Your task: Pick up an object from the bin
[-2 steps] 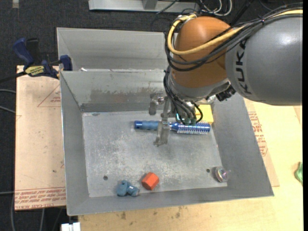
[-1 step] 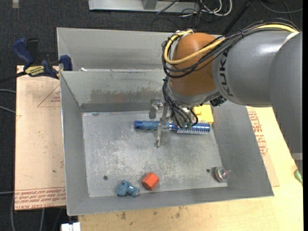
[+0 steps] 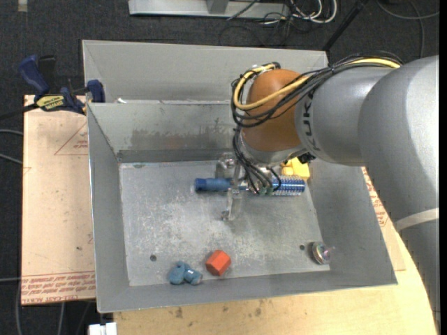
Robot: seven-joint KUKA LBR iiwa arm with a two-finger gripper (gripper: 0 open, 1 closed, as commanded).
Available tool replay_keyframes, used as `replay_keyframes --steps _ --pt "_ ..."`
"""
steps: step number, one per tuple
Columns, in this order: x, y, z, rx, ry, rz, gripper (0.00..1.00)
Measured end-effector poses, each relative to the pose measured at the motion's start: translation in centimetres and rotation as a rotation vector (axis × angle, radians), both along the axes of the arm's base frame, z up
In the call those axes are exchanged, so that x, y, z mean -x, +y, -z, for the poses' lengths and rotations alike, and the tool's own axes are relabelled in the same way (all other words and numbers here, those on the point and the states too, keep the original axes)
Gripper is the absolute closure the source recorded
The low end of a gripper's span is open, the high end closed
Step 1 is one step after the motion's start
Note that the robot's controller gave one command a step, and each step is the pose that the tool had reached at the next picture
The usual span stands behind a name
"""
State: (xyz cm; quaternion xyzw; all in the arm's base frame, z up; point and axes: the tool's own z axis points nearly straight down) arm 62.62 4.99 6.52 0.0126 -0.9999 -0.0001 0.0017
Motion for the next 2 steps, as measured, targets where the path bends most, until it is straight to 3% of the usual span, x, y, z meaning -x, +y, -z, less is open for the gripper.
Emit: replay_keyframes --steps 1,2 --pt "-0.2 0.1 -0.6 -0.002 -0.006 -0.001 1.0" --pt "-0.3 1.5 -18.0 -0.003 -0.014 0.022 1.0"
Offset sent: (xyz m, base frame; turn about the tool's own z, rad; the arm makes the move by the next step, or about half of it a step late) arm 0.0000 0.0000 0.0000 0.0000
